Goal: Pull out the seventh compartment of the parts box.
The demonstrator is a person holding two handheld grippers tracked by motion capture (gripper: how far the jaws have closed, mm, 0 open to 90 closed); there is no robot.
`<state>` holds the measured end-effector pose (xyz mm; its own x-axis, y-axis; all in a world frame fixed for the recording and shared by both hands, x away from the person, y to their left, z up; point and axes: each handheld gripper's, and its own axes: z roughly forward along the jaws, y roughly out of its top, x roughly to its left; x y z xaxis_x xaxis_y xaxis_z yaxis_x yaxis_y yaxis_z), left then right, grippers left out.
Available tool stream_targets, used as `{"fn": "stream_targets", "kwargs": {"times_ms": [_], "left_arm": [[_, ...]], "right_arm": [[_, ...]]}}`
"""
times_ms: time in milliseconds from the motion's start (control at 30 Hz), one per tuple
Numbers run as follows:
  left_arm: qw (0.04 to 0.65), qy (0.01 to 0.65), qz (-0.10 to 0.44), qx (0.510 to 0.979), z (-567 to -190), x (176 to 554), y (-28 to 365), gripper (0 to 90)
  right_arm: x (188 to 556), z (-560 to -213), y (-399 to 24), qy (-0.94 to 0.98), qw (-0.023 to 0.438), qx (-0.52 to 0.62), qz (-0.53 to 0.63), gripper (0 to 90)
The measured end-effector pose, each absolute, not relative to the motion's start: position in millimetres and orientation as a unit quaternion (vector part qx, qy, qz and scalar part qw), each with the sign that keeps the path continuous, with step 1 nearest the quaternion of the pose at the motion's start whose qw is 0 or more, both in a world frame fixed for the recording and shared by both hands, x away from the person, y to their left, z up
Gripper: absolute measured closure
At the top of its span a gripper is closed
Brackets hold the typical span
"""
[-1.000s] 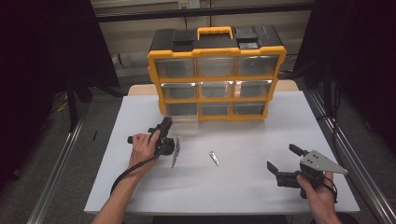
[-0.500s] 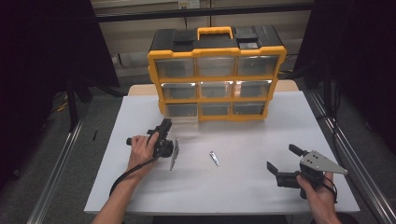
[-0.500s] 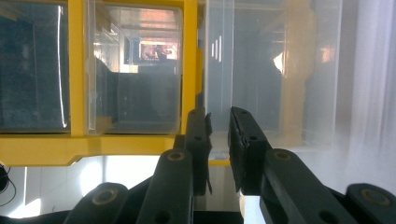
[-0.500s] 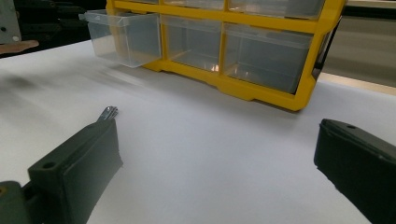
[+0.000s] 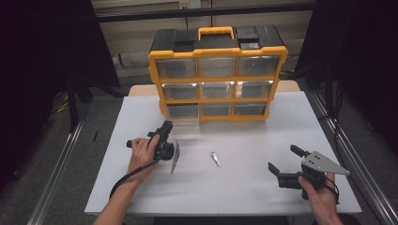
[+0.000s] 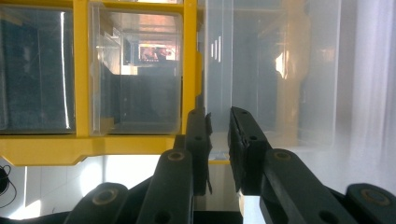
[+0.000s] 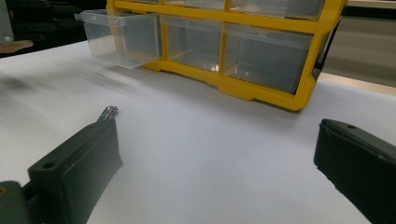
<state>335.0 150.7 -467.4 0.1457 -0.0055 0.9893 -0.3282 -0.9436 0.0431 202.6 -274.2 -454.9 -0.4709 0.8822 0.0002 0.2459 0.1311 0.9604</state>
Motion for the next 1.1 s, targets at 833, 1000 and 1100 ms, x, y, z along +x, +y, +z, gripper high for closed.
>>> {"fn": "stream_targets", "kwargs": {"times_ms": [833,1000,1100], "left_arm": [[0.144,-0.099,0.63,0.757,-469.0,330.6,153.9,76.9],[0.147,-0.091,0.627,0.759,-470.1,330.1,153.3,76.7],[0.149,-0.095,0.625,0.76,-468.9,330.6,153.7,76.5]], "right_arm": [[203.5,-454.9,-274.0,0.686,0.311,0.41,0.514,0.1],[203.5,-455.0,-273.5,0.686,0.311,0.409,0.515,0.2],[203.5,-454.9,-273.9,0.686,0.31,0.41,0.514,0.2]]}}
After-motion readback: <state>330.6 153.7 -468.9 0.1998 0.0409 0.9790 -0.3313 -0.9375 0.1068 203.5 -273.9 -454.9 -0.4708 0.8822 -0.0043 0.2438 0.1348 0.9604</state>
